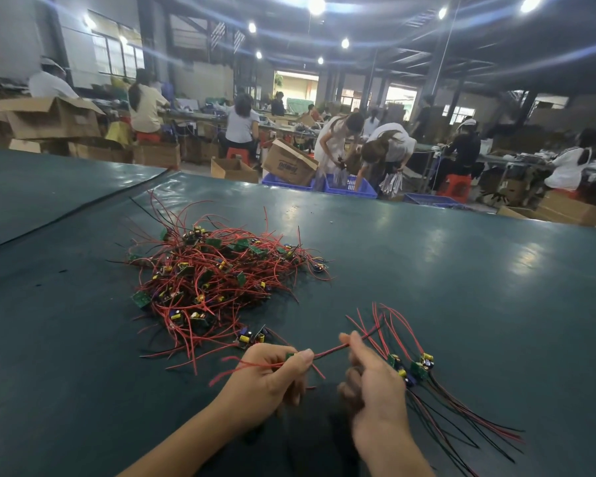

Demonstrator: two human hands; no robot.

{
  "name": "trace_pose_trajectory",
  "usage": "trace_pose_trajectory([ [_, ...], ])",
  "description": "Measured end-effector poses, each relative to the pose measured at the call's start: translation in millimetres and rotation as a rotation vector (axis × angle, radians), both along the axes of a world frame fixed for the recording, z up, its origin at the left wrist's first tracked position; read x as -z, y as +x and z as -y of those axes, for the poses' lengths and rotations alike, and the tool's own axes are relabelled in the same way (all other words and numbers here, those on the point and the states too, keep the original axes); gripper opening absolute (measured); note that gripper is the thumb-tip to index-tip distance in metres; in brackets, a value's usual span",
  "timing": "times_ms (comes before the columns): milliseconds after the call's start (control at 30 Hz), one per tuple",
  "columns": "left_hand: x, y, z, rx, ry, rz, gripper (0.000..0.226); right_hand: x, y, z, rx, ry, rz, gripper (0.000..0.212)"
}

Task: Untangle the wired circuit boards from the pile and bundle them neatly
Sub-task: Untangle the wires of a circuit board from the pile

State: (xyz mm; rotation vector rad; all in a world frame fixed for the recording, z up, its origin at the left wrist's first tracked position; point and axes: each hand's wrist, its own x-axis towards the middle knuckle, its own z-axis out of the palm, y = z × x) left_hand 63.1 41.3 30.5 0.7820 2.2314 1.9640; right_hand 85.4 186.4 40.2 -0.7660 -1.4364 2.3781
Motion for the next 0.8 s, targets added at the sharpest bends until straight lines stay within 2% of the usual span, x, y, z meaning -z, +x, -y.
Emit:
trace_pose_trajectory([
  [133,-4,0,3,0.005,0.065,0.045,0.047,-6,-3,-21,0.072,-0.141,-0.074,0.011],
  [233,-4,-2,4,-0.020,0.096,0.063,0.049,-5,-2,-23,0.071,-0.137,-0.111,0.007],
  [433,-2,-7,5,-0.158,0.104,0.248,0.045,-3,-2,-20,0.086,-0.119,-0.150,0.011],
  [533,-3,-9,5,-0.236,0.223,0.358,0.043,-4,0,-19,0.061,-0.095,-0.186,0.013],
  [633,-4,-13,7,-0.286,0.440,0.537,0.042,-8,3,-15,-0.009,-0.077,-0.244,0.014],
  [700,-6,-15,10,-0.285,0.565,0.609,0.040,-9,6,-13,-0.077,-0.067,-0.295,0.024],
  [800,-8,-18,13,-0.263,0.648,0.647,0.034,-9,8,-10,-0.140,-0.090,-0.325,0.051],
])
